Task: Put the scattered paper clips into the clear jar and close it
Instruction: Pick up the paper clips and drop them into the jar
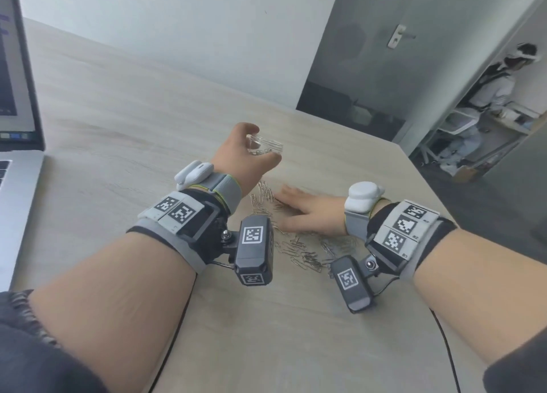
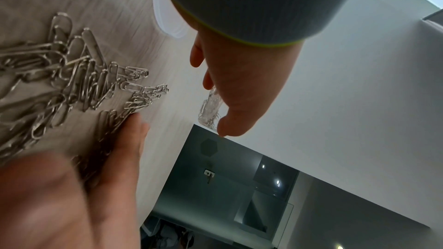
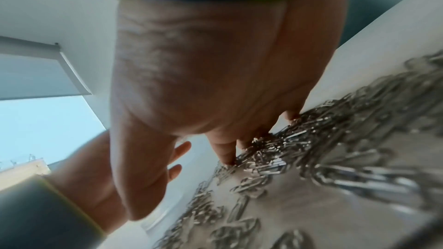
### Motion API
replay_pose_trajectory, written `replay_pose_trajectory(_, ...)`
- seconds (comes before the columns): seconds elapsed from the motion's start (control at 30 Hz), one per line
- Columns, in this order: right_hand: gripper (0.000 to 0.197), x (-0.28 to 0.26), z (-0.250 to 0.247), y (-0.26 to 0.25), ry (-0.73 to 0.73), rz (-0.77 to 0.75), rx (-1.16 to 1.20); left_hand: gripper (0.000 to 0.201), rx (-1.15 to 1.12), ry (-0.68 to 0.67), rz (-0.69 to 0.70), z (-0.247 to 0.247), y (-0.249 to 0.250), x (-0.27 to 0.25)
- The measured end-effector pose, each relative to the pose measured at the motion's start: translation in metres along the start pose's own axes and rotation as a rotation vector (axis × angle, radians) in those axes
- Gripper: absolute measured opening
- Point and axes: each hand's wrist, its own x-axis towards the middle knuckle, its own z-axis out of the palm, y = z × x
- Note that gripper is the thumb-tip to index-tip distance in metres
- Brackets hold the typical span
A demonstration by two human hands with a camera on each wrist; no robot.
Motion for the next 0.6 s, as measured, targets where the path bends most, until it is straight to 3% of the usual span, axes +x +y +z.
replay_pose_trajectory(0.1,0.089,-0.018,0.002,0.003,-0.036,-0.017,0.034,0.059,-0.001,0.005,0.006,-0.002,-0.001,-0.004)
replay_pose_trajectory(0.2,0.089,-0.022,-0.001,0.0,0.032,-0.005,0.07,0.059,-0.001,-0.001,0.013,-0.004,-0.001,-0.006)
replay_pose_trajectory(0.47,0.083,0.022,-0.019,-0.04,0.167,-0.02,0.029,0.058,0.021,0.004,0.012,-0.003,-0.001,-0.001)
replay_pose_trajectory(0.6,0.089,0.048,-0.012,-0.053,0.147,0.038,-0.063,0.06,0.042,-0.003,0.018,-0.002,0.0,0.003)
